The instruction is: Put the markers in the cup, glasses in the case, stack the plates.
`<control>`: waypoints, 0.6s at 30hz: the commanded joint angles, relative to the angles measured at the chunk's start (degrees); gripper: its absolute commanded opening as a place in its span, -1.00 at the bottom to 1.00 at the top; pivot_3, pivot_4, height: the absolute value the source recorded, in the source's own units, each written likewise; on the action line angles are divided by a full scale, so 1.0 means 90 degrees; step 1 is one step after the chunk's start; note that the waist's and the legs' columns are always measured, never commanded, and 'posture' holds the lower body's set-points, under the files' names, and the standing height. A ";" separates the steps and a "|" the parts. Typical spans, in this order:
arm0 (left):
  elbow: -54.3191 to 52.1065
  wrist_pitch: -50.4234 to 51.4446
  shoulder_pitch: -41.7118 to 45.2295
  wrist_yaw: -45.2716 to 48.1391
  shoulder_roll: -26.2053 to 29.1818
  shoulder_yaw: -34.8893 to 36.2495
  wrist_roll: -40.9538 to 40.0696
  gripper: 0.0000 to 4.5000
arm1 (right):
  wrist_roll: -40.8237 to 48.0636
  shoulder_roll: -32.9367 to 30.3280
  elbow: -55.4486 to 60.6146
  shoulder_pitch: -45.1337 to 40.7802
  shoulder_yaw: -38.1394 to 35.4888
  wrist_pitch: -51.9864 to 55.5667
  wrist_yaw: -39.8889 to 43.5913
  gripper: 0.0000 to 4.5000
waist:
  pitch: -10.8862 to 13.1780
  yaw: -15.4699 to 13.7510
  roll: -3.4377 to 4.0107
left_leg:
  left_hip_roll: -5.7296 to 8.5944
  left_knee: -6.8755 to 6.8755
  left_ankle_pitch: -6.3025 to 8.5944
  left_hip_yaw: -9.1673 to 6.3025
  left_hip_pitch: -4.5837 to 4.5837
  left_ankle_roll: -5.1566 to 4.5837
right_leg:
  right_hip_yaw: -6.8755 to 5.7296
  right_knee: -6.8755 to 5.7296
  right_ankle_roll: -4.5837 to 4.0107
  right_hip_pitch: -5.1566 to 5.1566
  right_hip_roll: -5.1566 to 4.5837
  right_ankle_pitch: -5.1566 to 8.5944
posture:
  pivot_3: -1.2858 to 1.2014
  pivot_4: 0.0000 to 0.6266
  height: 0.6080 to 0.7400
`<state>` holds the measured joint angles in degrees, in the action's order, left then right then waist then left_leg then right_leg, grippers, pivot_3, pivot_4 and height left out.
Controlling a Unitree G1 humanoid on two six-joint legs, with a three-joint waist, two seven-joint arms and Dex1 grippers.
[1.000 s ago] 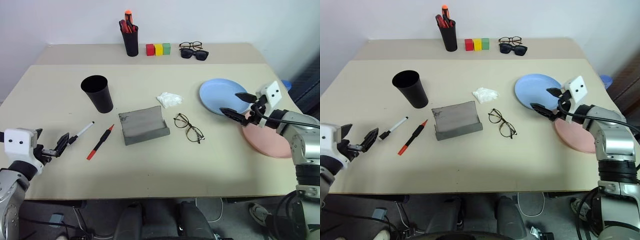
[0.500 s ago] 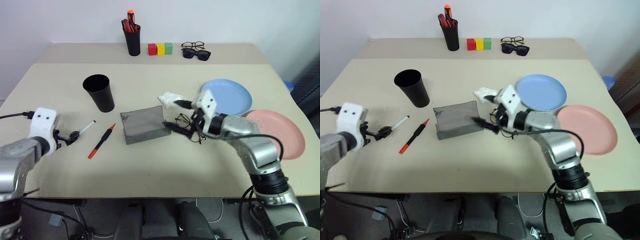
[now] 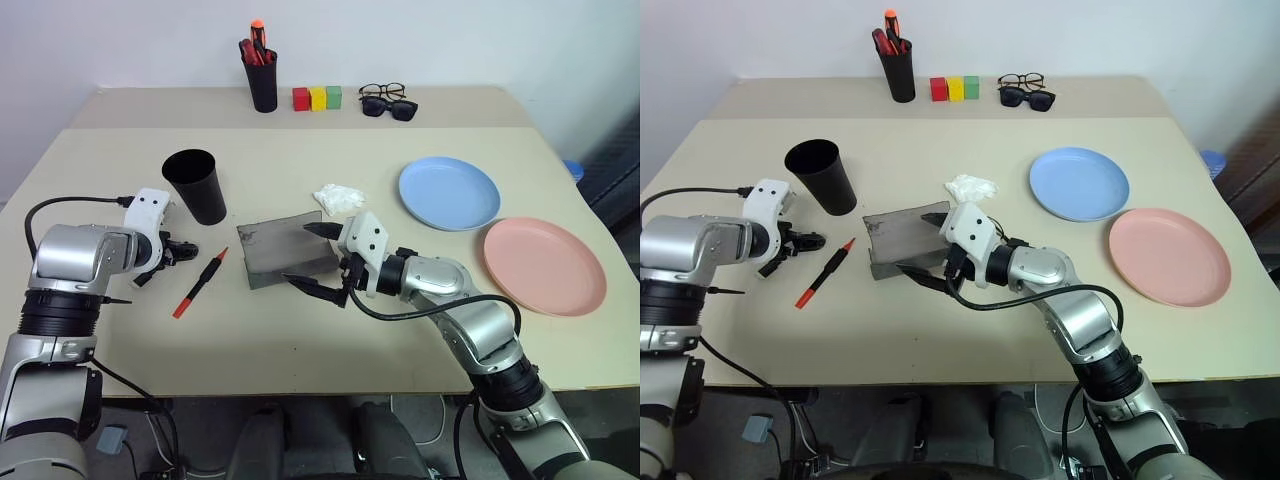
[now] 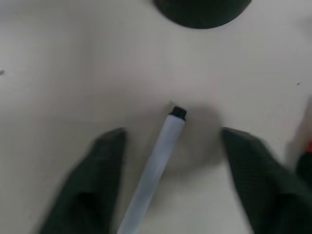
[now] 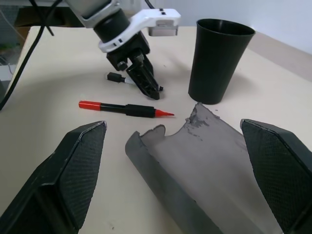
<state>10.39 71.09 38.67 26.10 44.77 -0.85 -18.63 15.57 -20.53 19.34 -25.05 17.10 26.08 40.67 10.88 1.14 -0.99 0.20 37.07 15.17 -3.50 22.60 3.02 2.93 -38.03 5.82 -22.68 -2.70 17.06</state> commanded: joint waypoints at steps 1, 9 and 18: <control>0.0146 0.0106 -0.0120 -0.0130 0.0114 0.0058 0.0257 -0.50 | -0.0063 0.0104 0.0023 -0.0037 0.0004 -0.0190 -0.0023 1.00 | 0.0000 0.0023 0.0000 | 0.0000 -0.0001 0.0000 0.0001 -0.0002 0.0000 | 0.0002 -0.0002 0.0000 -0.0001 0.0001 0.0000 | 0.03 -0.52 1.00; 0.0041 -0.1764 -0.0377 -0.1175 0.0185 0.1235 0.0869 -0.99 | -0.0205 0.0287 -0.0485 -0.0311 -0.0198 -0.0468 -0.0126 1.00 | 0.0001 0.0155 -0.0001 | -0.0005 -0.0005 0.0000 0.0000 -0.0003 0.0000 | 0.0005 -0.0008 -0.0001 -0.0009 0.0004 0.0000 | 0.03 -0.52 1.00; -0.0662 -0.5255 0.0452 -0.2194 -0.0864 0.2556 0.0640 -0.99 | -0.0381 0.0874 -0.1214 -0.0746 -0.0577 -0.1025 -0.0735 1.00 | -0.0005 -0.0077 -0.0020 | -0.0001 0.0016 -0.0011 -0.0003 0.0094 0.0020 | -0.0002 -0.0007 0.0002 -0.0093 -0.0026 -0.0013 | 0.03 -0.52 1.00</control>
<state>7.04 26.93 41.56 5.54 37.46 23.59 -12.52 12.20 -13.76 7.67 -30.01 14.25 19.42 35.88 10.84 0.44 -1.17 0.23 37.24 15.07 -3.53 23.44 3.19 2.90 -38.10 5.86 -23.48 -2.95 16.93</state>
